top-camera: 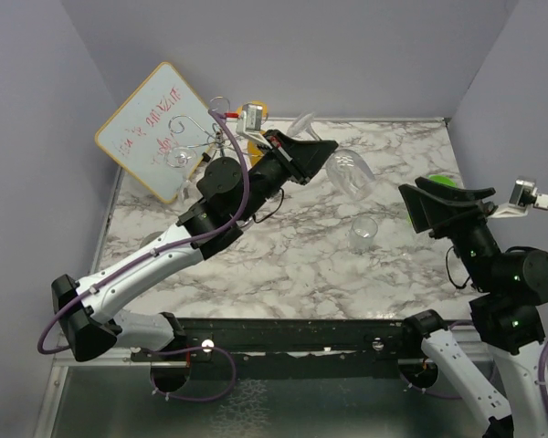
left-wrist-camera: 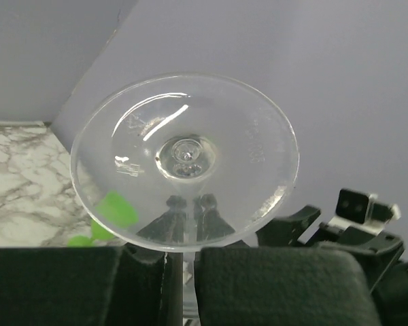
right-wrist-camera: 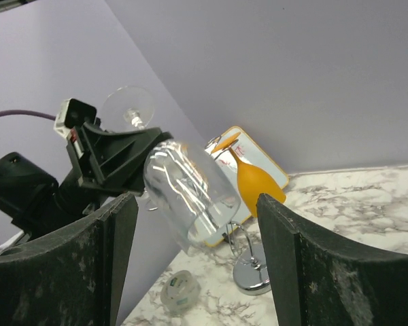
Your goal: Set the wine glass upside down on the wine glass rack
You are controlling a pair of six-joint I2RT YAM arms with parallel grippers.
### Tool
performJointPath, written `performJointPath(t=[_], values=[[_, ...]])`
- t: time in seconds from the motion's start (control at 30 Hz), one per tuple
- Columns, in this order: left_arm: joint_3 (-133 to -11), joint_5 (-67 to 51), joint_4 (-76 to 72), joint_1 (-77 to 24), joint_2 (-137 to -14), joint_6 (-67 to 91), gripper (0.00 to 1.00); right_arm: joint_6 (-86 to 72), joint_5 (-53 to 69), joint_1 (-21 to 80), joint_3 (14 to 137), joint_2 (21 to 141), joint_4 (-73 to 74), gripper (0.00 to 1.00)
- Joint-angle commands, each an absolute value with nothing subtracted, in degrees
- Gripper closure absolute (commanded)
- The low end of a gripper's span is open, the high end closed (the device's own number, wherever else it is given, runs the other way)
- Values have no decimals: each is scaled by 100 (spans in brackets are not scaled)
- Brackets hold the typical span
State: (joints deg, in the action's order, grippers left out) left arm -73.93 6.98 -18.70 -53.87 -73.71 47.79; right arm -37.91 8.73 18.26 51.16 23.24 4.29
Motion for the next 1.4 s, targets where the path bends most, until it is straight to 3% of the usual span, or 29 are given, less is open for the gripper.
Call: performJointPath(t=[0.0,0.33,0.7,0.97,1.17,1.37], values=[[-7321,-58,-1628,-5394,-7096,3061,100,-3123,1318,1827,5789,2976,1168,24],[-7422,-534,36,-5396,-6784,1011,100,-3193,3562,1822,6334,4269,478,24],[-6954,-627,697,-5396,-6251,164,100,-6167,4523,1826,5694,4818,-1455,25],[-6630,-1070,53,-5396,-6339,-671,100,-6020,4700,1820,6422,5393,173,30],[-6315,-1284,-777,-5396,-6477,-820,100,-6093,4961,1820,6398,5751,487,39],[-6188,-1306,-925,-5396,-6616,-1085,100,-6416,5161,1820,6413,5840,303,55]])
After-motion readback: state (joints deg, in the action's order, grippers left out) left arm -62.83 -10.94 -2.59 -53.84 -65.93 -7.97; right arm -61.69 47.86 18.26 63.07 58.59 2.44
